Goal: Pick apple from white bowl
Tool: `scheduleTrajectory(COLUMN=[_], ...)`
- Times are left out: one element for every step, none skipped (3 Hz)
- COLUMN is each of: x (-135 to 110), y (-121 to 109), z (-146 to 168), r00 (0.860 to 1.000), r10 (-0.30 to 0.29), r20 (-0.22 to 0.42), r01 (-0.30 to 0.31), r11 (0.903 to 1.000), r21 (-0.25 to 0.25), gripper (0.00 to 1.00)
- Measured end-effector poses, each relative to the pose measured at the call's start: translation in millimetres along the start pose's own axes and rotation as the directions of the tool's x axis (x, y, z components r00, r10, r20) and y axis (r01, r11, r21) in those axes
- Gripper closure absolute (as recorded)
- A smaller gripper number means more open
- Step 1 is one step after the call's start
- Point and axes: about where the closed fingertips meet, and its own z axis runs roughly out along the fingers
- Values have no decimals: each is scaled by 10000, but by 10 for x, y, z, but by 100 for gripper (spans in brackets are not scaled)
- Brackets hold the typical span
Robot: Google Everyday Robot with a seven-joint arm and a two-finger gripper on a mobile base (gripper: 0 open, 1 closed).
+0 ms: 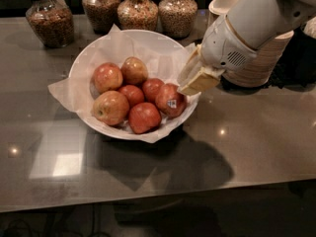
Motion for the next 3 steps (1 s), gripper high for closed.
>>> scheduleTrajectory(x=[69,69,69], y=[-18,-18,-18], z=[122,122,122], r00=[9998,9998,9998], r10=[163,162,162], r20=[82,82,82], r01=[-160,-160,-160], r11=[9994,9994,9994], r21=[-307,-307,-307], gripper=[81,62,39])
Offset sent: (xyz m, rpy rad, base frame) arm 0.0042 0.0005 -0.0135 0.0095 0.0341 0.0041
